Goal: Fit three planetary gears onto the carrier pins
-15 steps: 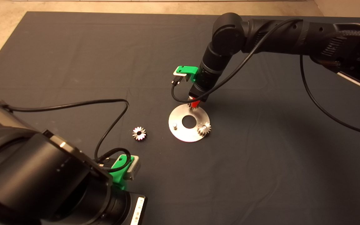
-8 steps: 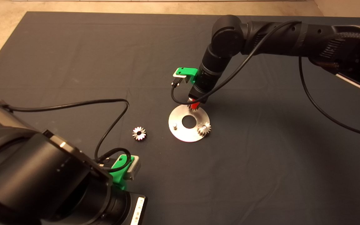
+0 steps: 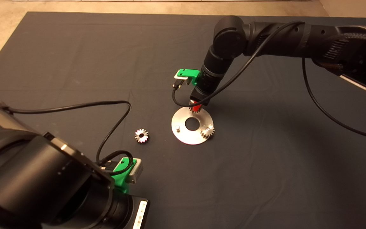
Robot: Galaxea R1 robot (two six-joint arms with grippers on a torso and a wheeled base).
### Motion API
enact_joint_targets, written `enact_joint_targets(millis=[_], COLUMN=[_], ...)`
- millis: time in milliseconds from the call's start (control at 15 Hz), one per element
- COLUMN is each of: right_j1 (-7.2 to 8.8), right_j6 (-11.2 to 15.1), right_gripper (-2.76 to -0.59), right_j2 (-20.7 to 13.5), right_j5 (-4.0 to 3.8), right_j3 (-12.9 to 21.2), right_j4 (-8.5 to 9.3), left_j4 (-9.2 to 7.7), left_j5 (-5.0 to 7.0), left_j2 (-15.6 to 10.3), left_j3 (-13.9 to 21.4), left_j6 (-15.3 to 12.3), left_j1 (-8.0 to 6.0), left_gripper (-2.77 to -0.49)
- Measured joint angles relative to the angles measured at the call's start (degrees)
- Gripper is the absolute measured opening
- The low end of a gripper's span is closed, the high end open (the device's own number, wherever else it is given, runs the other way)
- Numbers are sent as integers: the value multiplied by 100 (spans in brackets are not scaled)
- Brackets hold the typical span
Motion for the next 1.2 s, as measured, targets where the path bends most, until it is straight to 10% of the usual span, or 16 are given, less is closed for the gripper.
enact_joint_targets(millis=[1200], right_j1=[-6], right_j6=[0], right_gripper=[-247], right_j2=[29], right_j5=[26], right_j3=[-133], right_j4=[4], left_j4=[0], left_j5=[0], left_j2=[0], left_j3=[0], left_j6=[0], left_j1=[1], left_gripper=[-208])
